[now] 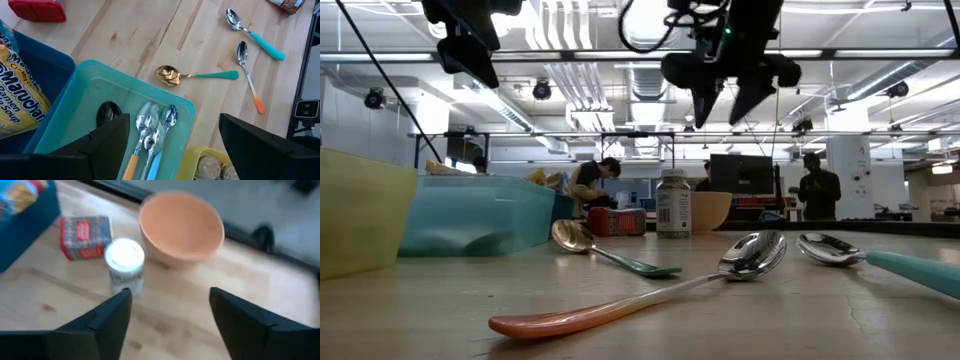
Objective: Pick & Place Food Item
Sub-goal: Put the white seasoning bottle into the yellow bin
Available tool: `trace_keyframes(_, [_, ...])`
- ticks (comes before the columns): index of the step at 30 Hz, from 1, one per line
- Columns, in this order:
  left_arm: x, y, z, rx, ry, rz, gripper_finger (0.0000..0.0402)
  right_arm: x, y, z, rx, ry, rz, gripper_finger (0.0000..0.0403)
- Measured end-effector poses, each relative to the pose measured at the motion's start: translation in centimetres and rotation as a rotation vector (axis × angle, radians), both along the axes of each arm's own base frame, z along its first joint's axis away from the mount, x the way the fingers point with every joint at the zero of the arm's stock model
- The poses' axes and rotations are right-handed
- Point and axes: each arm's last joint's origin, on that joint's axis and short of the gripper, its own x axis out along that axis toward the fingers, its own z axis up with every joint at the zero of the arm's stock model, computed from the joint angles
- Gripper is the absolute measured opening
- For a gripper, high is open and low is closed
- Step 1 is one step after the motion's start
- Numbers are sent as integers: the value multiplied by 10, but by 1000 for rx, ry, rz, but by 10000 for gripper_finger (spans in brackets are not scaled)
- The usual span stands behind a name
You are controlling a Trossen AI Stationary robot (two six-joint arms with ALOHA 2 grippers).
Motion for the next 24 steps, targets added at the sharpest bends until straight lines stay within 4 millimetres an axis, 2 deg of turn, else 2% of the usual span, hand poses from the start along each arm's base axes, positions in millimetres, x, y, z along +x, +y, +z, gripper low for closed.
trace_keyframes(4, [0,0,0,0,-2,0,312,-8,-4,-6,24,-17,-98,321])
trace_keyframes(10, [0,0,0,0,-2,0,312,-10,14,-2,-70,-7,-18,377])
trace_keyframes(15, [1,0,1,-1,-10,0,312,-13,27,2,-145,-14,28,384])
trace_keyframes(24, [2,0,2,-3,-29,1,312,-19,20,-15,-7,-14,-51,384])
